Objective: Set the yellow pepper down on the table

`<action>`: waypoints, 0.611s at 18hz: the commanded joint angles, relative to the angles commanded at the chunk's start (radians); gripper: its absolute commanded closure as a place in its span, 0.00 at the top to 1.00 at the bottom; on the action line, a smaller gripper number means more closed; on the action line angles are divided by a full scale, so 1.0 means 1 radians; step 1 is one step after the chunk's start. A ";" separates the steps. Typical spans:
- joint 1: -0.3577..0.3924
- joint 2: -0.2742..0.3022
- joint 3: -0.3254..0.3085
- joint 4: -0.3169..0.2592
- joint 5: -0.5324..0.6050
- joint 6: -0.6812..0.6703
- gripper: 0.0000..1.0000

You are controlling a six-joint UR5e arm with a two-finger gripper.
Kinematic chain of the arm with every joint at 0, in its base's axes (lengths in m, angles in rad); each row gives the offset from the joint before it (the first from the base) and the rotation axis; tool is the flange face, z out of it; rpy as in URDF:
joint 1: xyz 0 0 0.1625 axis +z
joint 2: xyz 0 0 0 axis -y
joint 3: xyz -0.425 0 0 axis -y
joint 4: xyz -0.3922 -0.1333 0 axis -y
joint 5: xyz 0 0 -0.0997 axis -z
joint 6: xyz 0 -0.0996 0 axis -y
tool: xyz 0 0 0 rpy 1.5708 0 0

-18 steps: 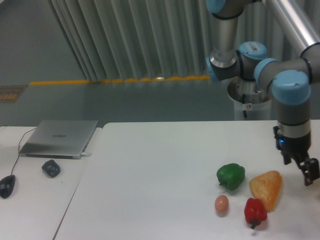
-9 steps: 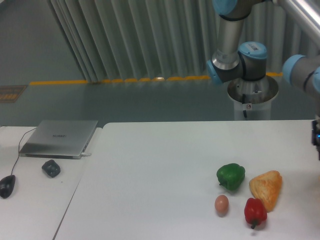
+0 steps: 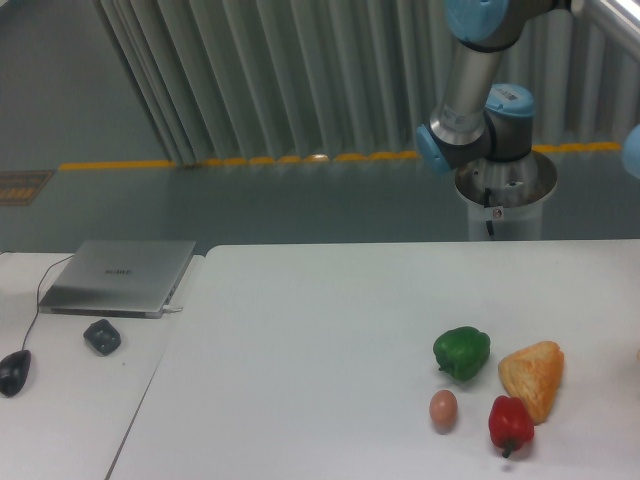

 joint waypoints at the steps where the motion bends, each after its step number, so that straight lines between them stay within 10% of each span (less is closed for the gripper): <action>1: 0.008 -0.011 0.014 0.000 0.002 -0.009 1.00; 11: 0.057 -0.062 0.040 0.003 0.003 -0.004 1.00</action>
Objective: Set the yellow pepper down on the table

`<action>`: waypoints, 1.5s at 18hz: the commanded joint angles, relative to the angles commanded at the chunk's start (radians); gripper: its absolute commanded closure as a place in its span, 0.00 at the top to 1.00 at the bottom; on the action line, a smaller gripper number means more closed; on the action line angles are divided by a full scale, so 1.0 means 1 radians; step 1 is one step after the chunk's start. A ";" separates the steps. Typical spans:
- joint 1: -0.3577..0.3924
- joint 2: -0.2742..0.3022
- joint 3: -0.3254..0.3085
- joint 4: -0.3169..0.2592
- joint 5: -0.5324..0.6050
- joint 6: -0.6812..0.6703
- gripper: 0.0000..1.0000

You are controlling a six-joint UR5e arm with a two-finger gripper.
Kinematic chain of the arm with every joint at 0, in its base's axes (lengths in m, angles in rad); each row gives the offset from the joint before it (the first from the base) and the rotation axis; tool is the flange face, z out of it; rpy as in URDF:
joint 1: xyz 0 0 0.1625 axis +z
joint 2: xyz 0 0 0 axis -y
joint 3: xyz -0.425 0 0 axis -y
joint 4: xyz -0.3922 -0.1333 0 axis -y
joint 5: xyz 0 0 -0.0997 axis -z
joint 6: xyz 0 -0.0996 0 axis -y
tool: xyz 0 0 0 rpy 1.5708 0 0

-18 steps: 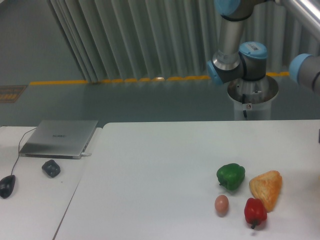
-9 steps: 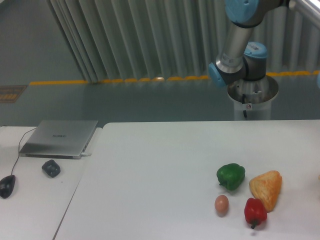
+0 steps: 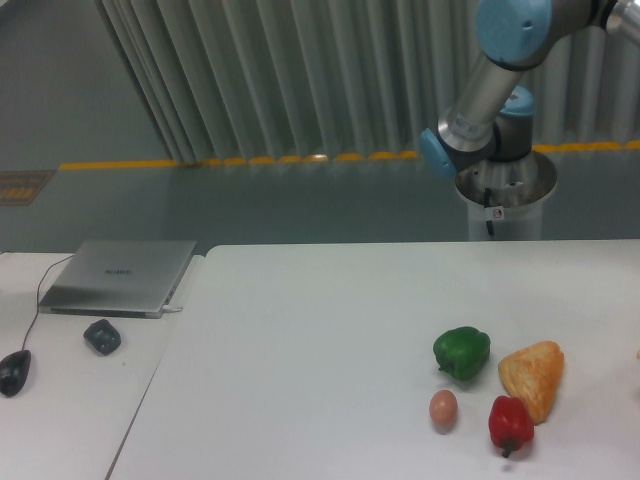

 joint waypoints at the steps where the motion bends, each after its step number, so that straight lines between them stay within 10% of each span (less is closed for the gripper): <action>1: 0.000 0.000 -0.003 0.000 0.000 0.000 1.00; 27: 0.049 -0.075 0.015 0.101 0.000 0.008 1.00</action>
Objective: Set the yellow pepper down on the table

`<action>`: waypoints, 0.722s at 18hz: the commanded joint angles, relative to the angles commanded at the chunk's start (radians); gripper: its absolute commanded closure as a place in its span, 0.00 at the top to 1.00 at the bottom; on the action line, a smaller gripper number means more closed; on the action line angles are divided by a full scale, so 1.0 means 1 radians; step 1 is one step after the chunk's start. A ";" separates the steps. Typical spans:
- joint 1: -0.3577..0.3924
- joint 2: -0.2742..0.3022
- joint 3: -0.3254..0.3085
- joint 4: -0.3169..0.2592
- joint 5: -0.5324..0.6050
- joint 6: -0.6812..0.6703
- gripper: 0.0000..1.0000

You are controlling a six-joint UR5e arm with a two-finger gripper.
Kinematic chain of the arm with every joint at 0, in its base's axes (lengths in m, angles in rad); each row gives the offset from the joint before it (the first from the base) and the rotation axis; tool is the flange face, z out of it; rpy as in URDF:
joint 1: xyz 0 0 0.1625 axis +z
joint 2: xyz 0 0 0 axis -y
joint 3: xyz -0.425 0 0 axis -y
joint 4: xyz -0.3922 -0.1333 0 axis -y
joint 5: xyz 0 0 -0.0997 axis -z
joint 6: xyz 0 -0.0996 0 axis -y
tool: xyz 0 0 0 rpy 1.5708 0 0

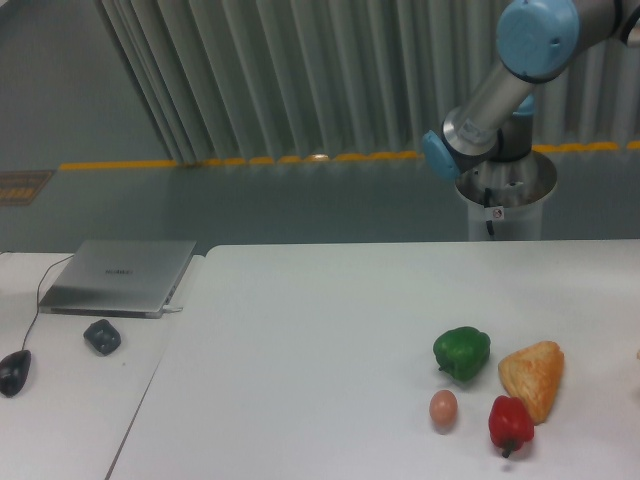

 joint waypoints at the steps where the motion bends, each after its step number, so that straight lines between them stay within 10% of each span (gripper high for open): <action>1: 0.000 -0.002 0.000 0.002 0.000 0.000 1.00; 13: 0.018 -0.014 -0.009 0.005 0.000 0.000 1.00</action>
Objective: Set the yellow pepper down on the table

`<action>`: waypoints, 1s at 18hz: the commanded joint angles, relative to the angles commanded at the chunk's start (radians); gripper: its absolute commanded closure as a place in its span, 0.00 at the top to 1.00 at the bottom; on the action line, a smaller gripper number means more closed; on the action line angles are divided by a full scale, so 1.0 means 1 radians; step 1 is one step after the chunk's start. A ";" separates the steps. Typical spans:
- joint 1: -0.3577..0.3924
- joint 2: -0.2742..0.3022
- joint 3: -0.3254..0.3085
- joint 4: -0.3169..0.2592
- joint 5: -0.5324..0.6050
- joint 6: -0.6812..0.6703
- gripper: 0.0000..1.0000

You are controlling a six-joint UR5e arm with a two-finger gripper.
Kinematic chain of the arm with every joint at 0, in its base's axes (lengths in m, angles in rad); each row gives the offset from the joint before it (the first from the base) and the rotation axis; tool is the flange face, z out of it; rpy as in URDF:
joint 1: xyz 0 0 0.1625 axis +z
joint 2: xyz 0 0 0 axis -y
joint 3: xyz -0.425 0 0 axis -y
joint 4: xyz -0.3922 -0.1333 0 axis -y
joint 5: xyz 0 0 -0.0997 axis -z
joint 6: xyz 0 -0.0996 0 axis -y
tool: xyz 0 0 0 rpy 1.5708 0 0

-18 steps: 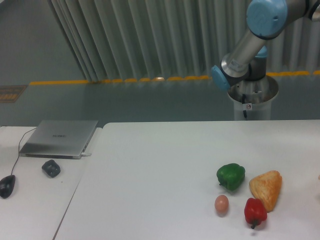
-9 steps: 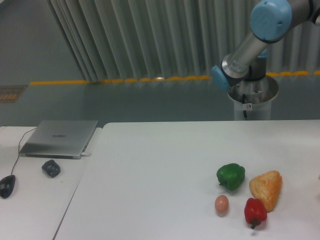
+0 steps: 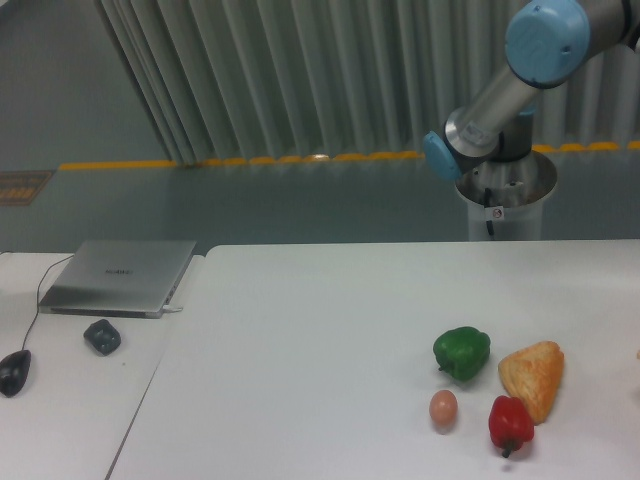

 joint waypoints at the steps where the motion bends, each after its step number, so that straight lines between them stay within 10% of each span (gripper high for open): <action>1: 0.002 -0.002 -0.002 0.000 0.000 0.000 1.00; 18: 0.006 0.008 0.008 -0.003 -0.003 -0.003 1.00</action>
